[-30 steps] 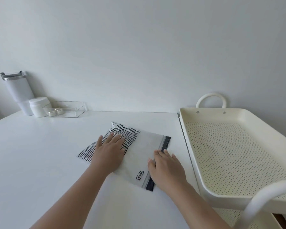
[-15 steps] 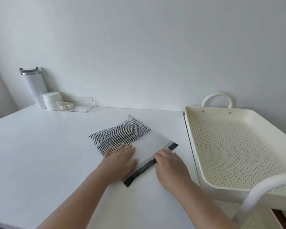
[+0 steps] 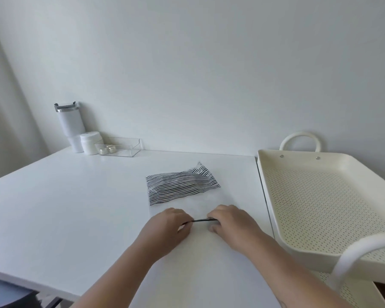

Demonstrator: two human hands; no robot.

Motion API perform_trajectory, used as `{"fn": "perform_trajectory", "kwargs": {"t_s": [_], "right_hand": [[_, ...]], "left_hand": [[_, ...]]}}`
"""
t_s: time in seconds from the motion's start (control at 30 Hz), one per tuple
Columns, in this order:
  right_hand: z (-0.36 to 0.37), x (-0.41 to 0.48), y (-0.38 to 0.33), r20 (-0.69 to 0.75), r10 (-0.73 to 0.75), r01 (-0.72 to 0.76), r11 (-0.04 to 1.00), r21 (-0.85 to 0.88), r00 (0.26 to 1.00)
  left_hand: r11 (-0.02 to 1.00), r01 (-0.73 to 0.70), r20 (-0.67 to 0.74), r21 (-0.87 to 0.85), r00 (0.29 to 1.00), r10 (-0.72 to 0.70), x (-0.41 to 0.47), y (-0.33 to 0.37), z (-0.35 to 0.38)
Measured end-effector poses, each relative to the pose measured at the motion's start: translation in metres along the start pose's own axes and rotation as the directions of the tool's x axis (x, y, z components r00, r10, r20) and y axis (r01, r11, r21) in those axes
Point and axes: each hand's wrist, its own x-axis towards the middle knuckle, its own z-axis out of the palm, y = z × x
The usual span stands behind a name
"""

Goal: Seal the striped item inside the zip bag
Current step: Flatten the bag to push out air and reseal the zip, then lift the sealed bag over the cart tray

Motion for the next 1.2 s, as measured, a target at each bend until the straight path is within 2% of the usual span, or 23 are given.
{"fn": "perform_trajectory", "kwargs": {"t_s": [0.13, 0.27, 0.4, 0.57, 0.73, 0.93, 1.0, 1.13, 1.2], "right_hand": [[-0.014, 0.011, -0.007, -0.112, -0.041, 0.031, 0.996, -0.089, 0.993], [-0.053, 0.037, -0.008, -0.211, -0.022, 0.02, 1.0, -0.011, 0.977], [-0.108, 0.066, -0.009, -0.294, 0.011, 0.019, 0.995, 0.097, 0.956], [-0.17, 0.098, -0.001, -0.371, 0.037, 0.002, 0.994, 0.106, 0.928], [-0.231, 0.112, 0.024, -0.431, 0.069, -0.03, 0.995, 0.096, 0.9], [-0.3, 0.099, 0.079, -0.531, 0.12, -0.108, 0.993, 0.054, 0.839], [-0.314, 0.088, 0.101, -0.589, 0.141, -0.13, 0.99, 0.062, 0.796], [-0.328, 0.053, 0.147, -0.738, 0.158, -0.189, 0.981, 0.041, 0.656], [-0.322, 0.03, 0.172, -0.76, 0.164, -0.199, 0.979, 0.046, 0.629]], "left_hand": [[0.996, 0.028, -0.128, 0.089, 0.992, -0.016, 0.006, -0.002, -0.018], [0.991, 0.034, -0.121, 0.129, 0.992, -0.019, 0.03, -0.005, -0.055], [0.989, 0.119, -0.203, 0.093, 0.974, -0.098, 0.071, -0.001, -0.107], [0.982, 0.164, -0.235, 0.091, 0.962, -0.139, 0.135, 0.015, -0.159], [0.992, 0.111, -0.203, 0.057, 0.974, -0.098, 0.198, 0.046, -0.189], [0.999, -0.026, -0.231, -0.036, 0.973, 0.017, 0.265, 0.105, -0.195], [0.996, -0.075, -0.262, -0.051, 0.963, 0.059, 0.287, 0.128, -0.19], [0.976, -0.188, -0.35, -0.11, 0.926, 0.14, 0.317, 0.177, -0.165], [0.964, -0.236, -0.336, -0.123, 0.924, 0.184, 0.321, 0.198, -0.143]]}}
